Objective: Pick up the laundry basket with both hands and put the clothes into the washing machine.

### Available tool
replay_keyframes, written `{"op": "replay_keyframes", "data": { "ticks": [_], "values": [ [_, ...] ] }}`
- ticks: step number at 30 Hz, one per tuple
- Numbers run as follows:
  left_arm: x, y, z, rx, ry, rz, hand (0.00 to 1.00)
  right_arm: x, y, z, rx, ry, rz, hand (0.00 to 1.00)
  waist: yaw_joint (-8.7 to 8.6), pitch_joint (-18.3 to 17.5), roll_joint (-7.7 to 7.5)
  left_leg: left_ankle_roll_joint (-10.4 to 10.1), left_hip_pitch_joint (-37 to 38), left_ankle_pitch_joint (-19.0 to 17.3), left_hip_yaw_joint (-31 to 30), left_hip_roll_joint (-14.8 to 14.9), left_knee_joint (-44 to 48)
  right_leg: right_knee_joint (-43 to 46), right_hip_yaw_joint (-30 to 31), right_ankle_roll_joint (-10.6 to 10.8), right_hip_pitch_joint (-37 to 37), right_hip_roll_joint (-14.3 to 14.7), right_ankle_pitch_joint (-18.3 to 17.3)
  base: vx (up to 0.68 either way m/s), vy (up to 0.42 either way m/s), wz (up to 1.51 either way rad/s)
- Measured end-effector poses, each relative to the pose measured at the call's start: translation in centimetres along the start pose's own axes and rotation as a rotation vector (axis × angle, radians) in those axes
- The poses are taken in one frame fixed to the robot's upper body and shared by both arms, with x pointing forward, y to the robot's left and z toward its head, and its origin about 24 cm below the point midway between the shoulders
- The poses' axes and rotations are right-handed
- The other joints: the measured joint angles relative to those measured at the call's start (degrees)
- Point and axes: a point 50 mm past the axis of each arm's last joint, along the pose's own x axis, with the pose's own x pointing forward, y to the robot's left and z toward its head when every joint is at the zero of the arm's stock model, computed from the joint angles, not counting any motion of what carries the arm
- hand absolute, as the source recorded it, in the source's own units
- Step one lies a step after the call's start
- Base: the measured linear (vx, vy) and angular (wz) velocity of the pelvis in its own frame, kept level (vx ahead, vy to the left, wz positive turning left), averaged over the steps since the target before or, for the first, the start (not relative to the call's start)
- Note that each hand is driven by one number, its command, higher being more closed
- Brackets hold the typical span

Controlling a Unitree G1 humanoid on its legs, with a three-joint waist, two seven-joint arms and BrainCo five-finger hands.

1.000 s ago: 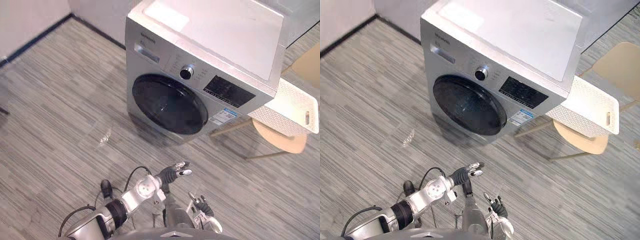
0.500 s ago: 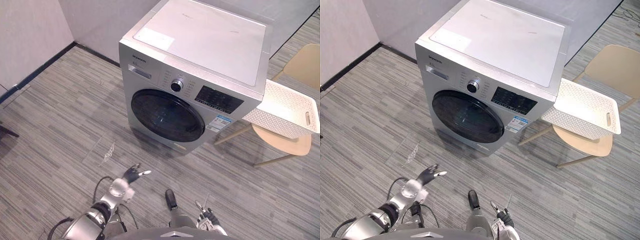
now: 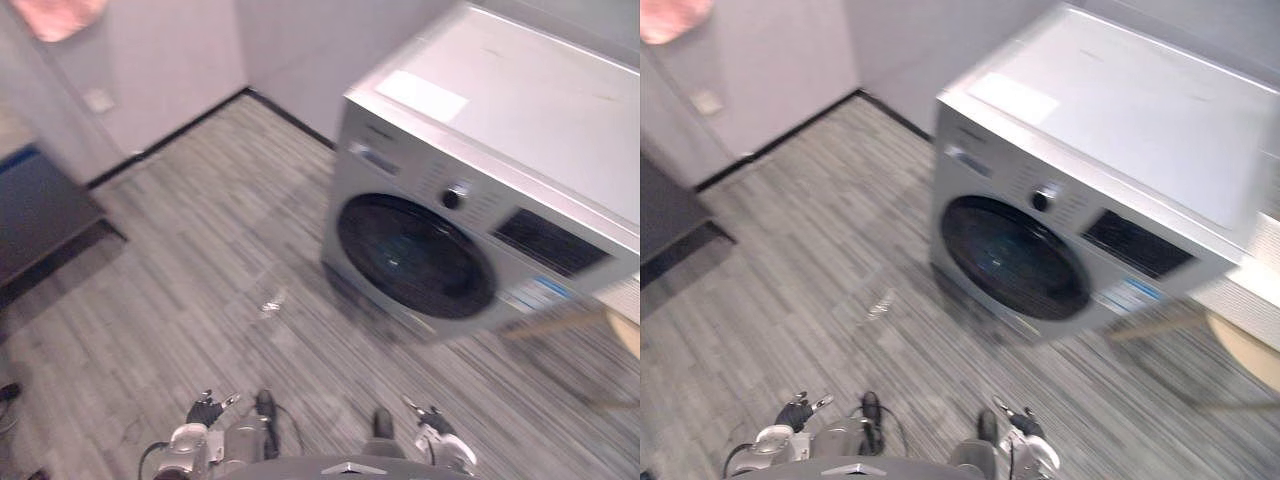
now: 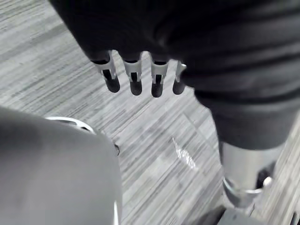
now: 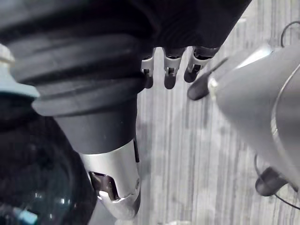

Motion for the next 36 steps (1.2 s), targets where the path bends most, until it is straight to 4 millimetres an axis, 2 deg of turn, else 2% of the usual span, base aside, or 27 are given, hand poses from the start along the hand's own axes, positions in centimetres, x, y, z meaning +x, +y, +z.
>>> {"op": "replay_keyframes", "data": {
  "ticks": [1,2,3,4,5,8,10,12,13,14,15,16,18,19,21,24,25,26,27,28,29,30,32,33,34,35,36],
  "values": [
    [0.0,0.2,-0.1,0.009,-0.001,0.003,0.00,-0.2,0.5,-1.2,0.011,0.034,0.010,0.00,-0.06,0.4,-0.06,0.6,2.7,-0.2,-2.6,-1.3,-1.1,9.3,5.3,-0.4,-2.8,1.8,0.0,0.29,0.255,0.88],
    [-0.1,0.5,-0.3,0.011,0.002,0.010,0.00,-0.3,0.9,-1.7,0.019,0.048,0.018,0.00,-0.18,0.2,-0.65,0.9,3.5,-0.3,-3.7,-2.0,-1.5,11.4,7.2,1.4,-3.3,3.1,-2.1,0.28,0.218,1.00],
    [-0.1,0.8,-0.2,0.013,-0.001,0.018,0.00,-0.4,1.4,-1.9,0.027,0.046,0.032,0.00,-0.36,0.3,-1.46,1.3,4.9,-0.4,-5.1,-2.7,-2.0,13.4,9.5,2.8,-3.7,5.3,-5.3,0.23,0.093,0.81],
    [-0.1,0.9,-0.1,0.012,-0.007,0.020,0.00,-0.4,2.1,-1.9,0.037,0.039,0.052,0.00,0.01,0.7,-2.21,1.8,7.2,-0.1,-6.3,-3.3,-3.5,13.6,11.4,5.4,-4.0,8.4,-8.9,0.36,0.088,0.86],
    [-0.1,0.5,-0.2,0.007,-0.004,0.011,0.00,-0.4,2.8,-1.7,0.044,0.029,0.071,0.00,0.05,0.7,-2.31,2.5,10.6,0.5,-8.1,-3.9,-6.2,10.1,10.4,8.1,-4.4,11.4,-11.0,0.36,0.069,0.60],
    [0.1,-0.6,0.7,-0.005,-0.024,-0.014,0.00,-0.3,3.3,-1.4,0.043,0.021,0.082,0.00,-0.26,1.0,-1.85,2.7,15.1,0.6,-10.4,-5.0,-10.2,0.2,9.1,8.7,-5.7,14.7,-10.8,0.28,0.016,0.45],
    [0.2,-1.3,1.4,-0.009,-0.046,-0.030,0.00,-0.2,3.4,-1.3,0.042,0.018,0.087,0.00,-1.22,1.1,-1.65,2.7,18.4,0.6,-13.2,-6.1,-12.4,-9.7,9.0,7.8,-5.4,15.8,-6.9,0.31,-0.034,0.72],
    [0.2,-2.0,2.0,-0.003,-0.064,-0.047,0.00,-0.4,3.0,-1.7,0.044,0.028,0.072,0.00,-2.13,0.8,-2.70,1.5,22.0,-0.4,-16.4,-7.4,-13.5,-16.4,8.9,6.3,-4.6,15.2,-1.0,0.42,-0.112,0.90],
    [0.2,-2.3,2.0,-0.010,-0.066,-0.053,0.00,-0.4,2.8,-1.9,0.047,0.032,0.061,0.00,-2.44,0.5,-3.21,0.1,23.9,-1.7,-17.2,-7.9,-13.5,-17.6,8.3,5.6,-4.0,14.3,1.5,0.42,-0.138,0.87],
    [0.1,-2.4,1.9,-0.014,-0.064,-0.055,0.00,-0.4,2.7,-1.9,0.048,0.031,0.057,0.00,-2.69,0.5,-3.13,0.2,24.9,-2.6,-17.4,-7.9,-13.5,-17.3,7.6,5.4,-3.7,14.0,3.5,0.44,-0.165,0.65],
    [0.0,-2.7,1.4,-0.025,-0.050,-0.058,0.00,-0.3,2.3,-1.6,0.045,0.026,0.040,0.00,-2.45,0.0,-2.17,-0.7,25.9,-3.9,-18.0,-6.5,-13.5,-15.7,6.1,5.8,-3.7,14.8,5.2,0.42,-0.178,0.34],
    [-0.1,-2.9,1.0,-0.032,-0.039,-0.060,0.00,-0.1,2.7,-1.0,0.047,0.010,0.045,0.00,-2.32,-1.1,-0.50,-1.5,25.6,-3.9,-18.1,-5.0,-13.3,-16.4,5.2,4.8,-3.2,16.0,4.6,0.40,-0.181,0.16],
    [-0.1,-2.7,0.6,-0.039,-0.019,-0.054,0.00,0.2,3.7,0.0,0.044,-0.015,0.072,0.00,-2.65,-1.2,-0.21,-3.2,25.3,-2.8,-17.7,-3.6,-13.0,-16.8,3.8,3.4,-2.5,16.9,3.9,0.39,-0.207,0.20],
    [0.0,-2.9,0.8,-0.040,-0.022,-0.058,0.00,0.3,3.8,0.6,0.036,-0.028,0.075,0.00,-3.02,-1.2,-0.22,-4.6,24.9,-1.9,-17.6,-3.1,-12.0,-17.6,2.4,2.7,-1.4,16.9,3.4,0.33,-0.193,0.40],
    [0.1,-3.1,1.4,-0.042,-0.036,-0.063,0.00,0.4,3.4,1.0,0.016,-0.036,0.066,0.00,-2.98,-1.5,-0.33,-5.6,23.2,-1.2,-16.8,-2.9,-8.1,-19.2,0.4,2.0,0.6,16.6,2.9,0.29,-0.166,0.55],
    [0.1,-3.1,1.9,-0.047,-0.054,-0.063,0.00,0.5,2.5,1.0,-0.001,-0.031,0.038,0.00,-3.00,-1.5,-0.41,-6.3,17.6,-0.8,-12.9,-3.0,6.7,-21.0,-3.4,0.8,5.3,15.3,1.4,0.20,-0.109,0.71],
    [0.1,-3.0,2.1,-0.061,-0.066,-0.057,0.00,0.3,1.9,0.4,-0.016,-0.013,0.021,0.00,-2.82,-1.4,-0.53,-9.8,13.4,1.8,-8.9,-1.8,18.3,-21.0,-5.9,0.3,8.4,14.5,0.0,0.15,-0.070,0.84],
    [0.1,-2.9,2.0,-0.070,-0.067,-0.051,0.00,0.3,1.9,0.3,-0.027,-0.008,0.022,0.00,-2.62,-1.1,-0.91,-9.5,11.6,2.7,-6.7,-0.7,22.8,-21.0,-6.9,0.0,9.5,14.3,-0.4,0.15,-0.065,0.82],
    [0.1,-2.6,1.9,-0.074,-0.066,-0.043,0.00,0.3,2.1,0.1,-0.033,0.000,0.027,0.00,-2.43,-1.3,-0.40,-7.6,8.9,1.9,-2.1,3.1,30.4,-20.9,-9.0,-0.7,11.8,14.3,-1.3,0.10,-0.056,0.60],
    [0.1,-2.6,1.7,-0.074,-0.060,-0.042,0.00,0.3,2.1,-0.2,-0.028,0.006,0.024,0.00,-2.44,-1.1,-0.80,-5.4,7.9,0.5,0.2,5.4,32.0,-20.9,-10.9,-0.7,13.2,14.1,-1.5,0.10,-0.071,0.83],
    [0.0,-2.6,1.5,-0.070,-0.055,-0.044,0.00,0.2,1.9,-0.3,-0.020,0.006,0.018,0.00,-2.61,-0.8,-1.49,-4.6,7.7,-0.4,2.3,6.5,28.9,-20.9,-13.0,-0.2,14.9,12.7,-2.3,0.06,-0.056,0.83],
    [0.0,-2.8,1.5,-0.063,-0.054,-0.050,0.00,0.2,1.8,-0.2,-0.019,0.001,0.014,0.00,-2.82,-0.9,-1.43,-4.9,7.9,-0.6,2.6,6.7,25.3,-20.8,-14.0,0.1,15.4,12.2,-2.7,0.02,-0.005,0.97],
    [-0.1,-3.4,1.4,-0.016,-0.054,-0.073,0.00,0.1,1.0,-0.1,-0.026,-0.009,-0.003,0.00,-2.66,-1.2,-0.06,-5.1,9.0,2.2,2.9,6.6,10.0,-19.6,-16.5,1.0,15.2,11.9,-4.1,-0.02,0.064,0.78],
    [-0.2,-3.5,0.9,0.009,-0.043,-0.080,0.00,0.1,0.7,0.0,-0.031,-0.011,-0.009,0.00,-2.43,-1.2,1.42,-5.9,10.1,4.8,1.5,6.4,1.5,-18.0,-17.3,1.6,14.2,12.6,-5.5,-0.04,0.147,0.63],
    [-0.4,-3.0,-0.2,0.027,-0.003,-0.070,0.00,0.0,0.6,-0.6,-0.036,0.008,-0.010,0.00,-2.10,-1.8,2.25,-6.0,13.7,3.0,-3.0,5.7,-8.0,-16.3,-15.3,3.0,12.3,14.0,-7.0,-0.06,0.172,0.45],
    [-0.4,-2.1,-0.8,0.038,0.019,-0.050,0.00,-0.2,1.3,-1.6,-0.025,0.035,0.004,0.00,-2.07,-1.1,0.89,-4.9,13.4,3.6,-2.6,4.8,-9.2,-15.3,-9.3,3.2,10.8,14.9,-6.7,-0.06,0.126,0.18],
    [-0.3,-1.8,-0.8,0.044,0.020,-0.043,0.00,-0.2,1.4,-1.8,-0.022,0.040,0.007,0.00,-2.02,-1.0,0.53,-4.8,13.7,3.8,-2.1,4.5,-9.8,-15.2,-8.8,3.3,10.5,14.8,-6.6,-0.06,0.088,-0.30]
  ]
}}
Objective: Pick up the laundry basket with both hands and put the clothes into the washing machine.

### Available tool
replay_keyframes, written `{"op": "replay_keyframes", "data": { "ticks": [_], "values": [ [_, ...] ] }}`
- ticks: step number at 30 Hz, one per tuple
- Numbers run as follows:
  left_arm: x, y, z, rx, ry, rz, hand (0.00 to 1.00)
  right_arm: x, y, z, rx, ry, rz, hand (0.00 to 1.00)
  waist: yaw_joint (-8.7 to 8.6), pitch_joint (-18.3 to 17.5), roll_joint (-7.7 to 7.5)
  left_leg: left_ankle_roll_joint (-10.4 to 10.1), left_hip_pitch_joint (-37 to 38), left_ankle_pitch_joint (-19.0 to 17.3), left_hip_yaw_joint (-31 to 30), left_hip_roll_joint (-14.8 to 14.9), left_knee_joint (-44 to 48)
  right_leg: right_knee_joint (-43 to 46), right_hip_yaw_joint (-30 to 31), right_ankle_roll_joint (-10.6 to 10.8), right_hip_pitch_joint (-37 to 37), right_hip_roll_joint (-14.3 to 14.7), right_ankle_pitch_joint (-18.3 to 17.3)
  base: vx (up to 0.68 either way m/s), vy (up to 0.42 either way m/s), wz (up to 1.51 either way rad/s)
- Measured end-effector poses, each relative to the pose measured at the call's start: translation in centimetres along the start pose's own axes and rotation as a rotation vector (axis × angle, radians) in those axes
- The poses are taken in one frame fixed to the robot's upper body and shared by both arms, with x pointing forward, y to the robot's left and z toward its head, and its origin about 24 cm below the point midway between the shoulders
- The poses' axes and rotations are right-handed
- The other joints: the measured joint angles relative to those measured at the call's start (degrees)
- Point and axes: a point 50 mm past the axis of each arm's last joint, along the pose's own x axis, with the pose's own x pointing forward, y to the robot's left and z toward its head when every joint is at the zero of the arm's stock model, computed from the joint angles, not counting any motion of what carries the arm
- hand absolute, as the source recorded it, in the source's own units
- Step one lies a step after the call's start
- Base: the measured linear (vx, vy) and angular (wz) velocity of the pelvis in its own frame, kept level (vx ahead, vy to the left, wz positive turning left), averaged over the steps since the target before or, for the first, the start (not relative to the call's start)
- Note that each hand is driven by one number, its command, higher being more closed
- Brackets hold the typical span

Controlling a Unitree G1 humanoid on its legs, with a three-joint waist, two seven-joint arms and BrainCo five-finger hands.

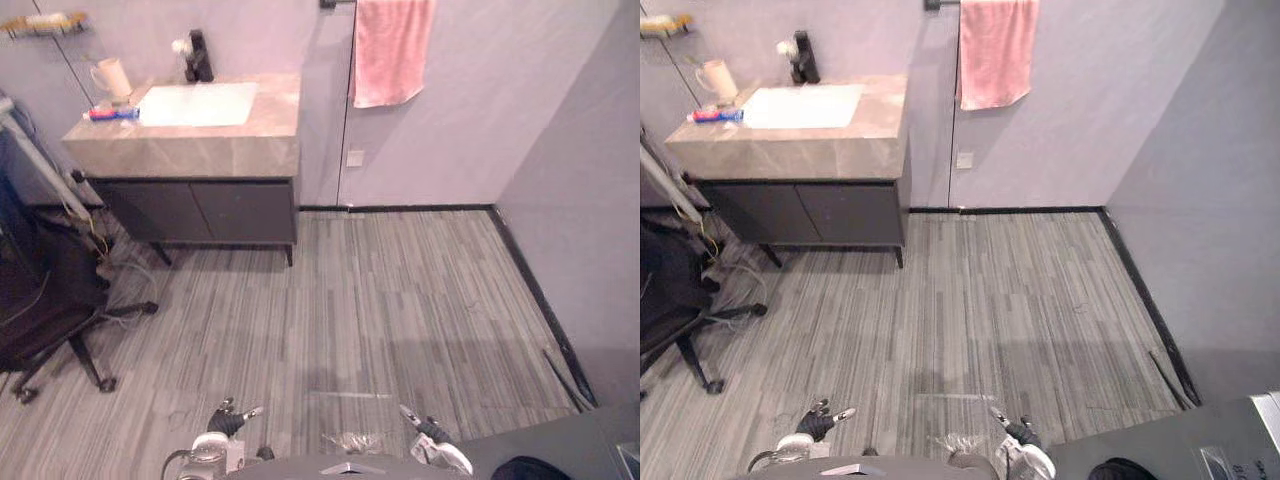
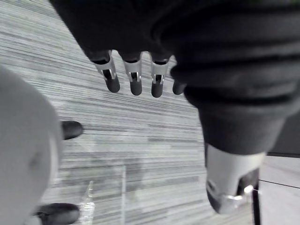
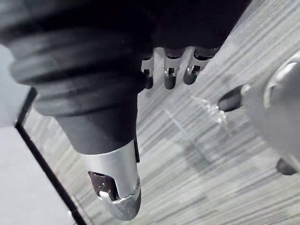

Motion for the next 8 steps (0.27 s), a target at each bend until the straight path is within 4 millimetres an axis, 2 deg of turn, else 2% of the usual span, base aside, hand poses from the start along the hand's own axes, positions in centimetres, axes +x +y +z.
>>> {"op": "replay_keyframes", "data": {
  "ticks": [1,3,6,8],
  "values": [
    [-0.1,0.3,-0.4,0.009,0.012,0.006,0.00,0.0,-0.1,-0.1,-0.003,0.002,-0.001,0.00,0.19,-0.3,-0.51,0.3,1.2,0.8,1.4,-0.5,-2.0,-0.5,1.9,0.0,-0.2,0.0,0.3,-0.03,0.081,-0.50],
    [-0.3,0.8,-1.3,0.020,0.038,0.016,0.00,-0.3,-0.7,-0.8,-0.017,0.020,-0.013,0.00,-0.21,-1.1,-0.40,0.2,2.8,1.3,2.6,-1.2,-4.9,-2.1,4.4,0.4,0.4,-0.1,1.1,-0.02,0.094,-0.41],
    [-0.3,0.9,-1.2,0.023,0.037,0.017,0.00,-0.8,-1.8,-2.1,-0.068,0.058,-0.033,0.00,-0.79,-2.2,-0.67,0.0,4.2,1.4,2.5,-2.1,-7.9,-4.3,6.6,0.7,1.0,0.0,2.0,0.05,0.063,-0.13],
    [-0.3,0.7,-1.2,0.031,0.036,0.009,0.00,-0.8,-2.0,-2.2,-0.069,0.062,-0.038,0.00,-0.78,-2.4,-0.65,0.3,4.1,2.0,2.4,-2.2,-7.9,-5.0,7.0,0.7,0.9,0.1,2.3,0.07,0.015,-0.14]
  ]
}}
